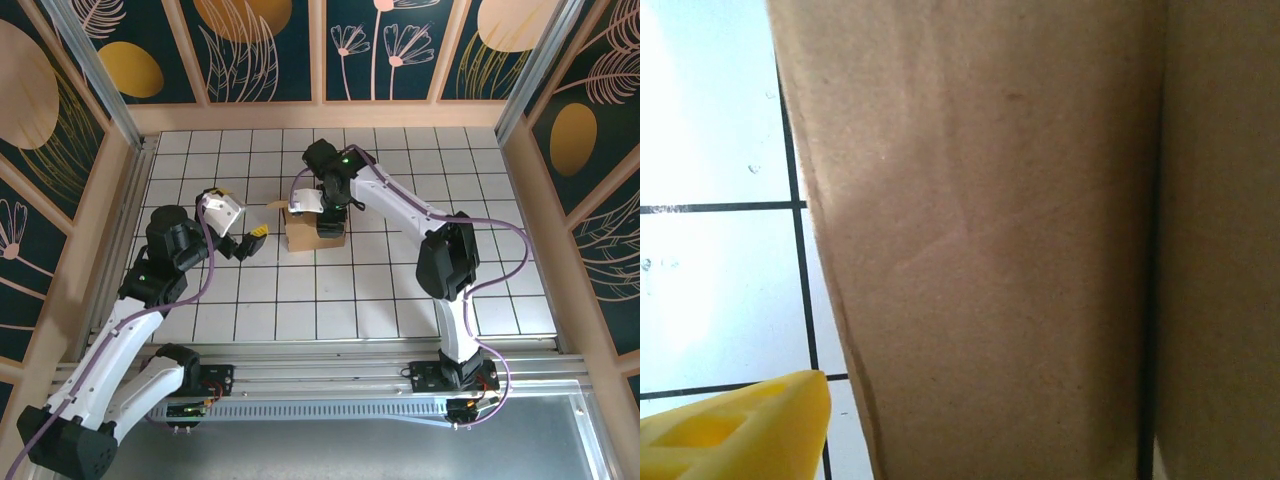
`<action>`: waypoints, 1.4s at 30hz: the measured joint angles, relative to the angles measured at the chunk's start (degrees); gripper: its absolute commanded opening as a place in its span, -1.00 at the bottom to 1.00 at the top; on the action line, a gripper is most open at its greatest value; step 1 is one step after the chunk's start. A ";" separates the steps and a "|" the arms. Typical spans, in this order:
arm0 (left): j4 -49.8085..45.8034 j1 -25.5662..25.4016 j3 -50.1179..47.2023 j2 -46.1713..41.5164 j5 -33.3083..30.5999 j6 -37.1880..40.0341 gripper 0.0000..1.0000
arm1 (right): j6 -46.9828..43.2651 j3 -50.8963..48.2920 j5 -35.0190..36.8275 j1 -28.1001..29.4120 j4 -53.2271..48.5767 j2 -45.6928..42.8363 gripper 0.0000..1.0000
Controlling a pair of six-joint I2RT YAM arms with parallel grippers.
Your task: Fold the paper box
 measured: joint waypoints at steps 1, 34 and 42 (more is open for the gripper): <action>0.13 0.00 -0.24 -0.02 0.02 -0.09 0.97 | 0.26 0.22 0.00 0.00 -0.20 0.04 0.68; -10.80 1.42 20.63 18.47 -8.87 -25.27 0.85 | 50.38 -43.08 -37.20 -30.71 48.89 -42.27 0.40; -19.63 4.48 24.57 28.09 6.93 -20.13 0.84 | 45.68 -43.17 -52.24 -31.50 47.10 -30.18 0.50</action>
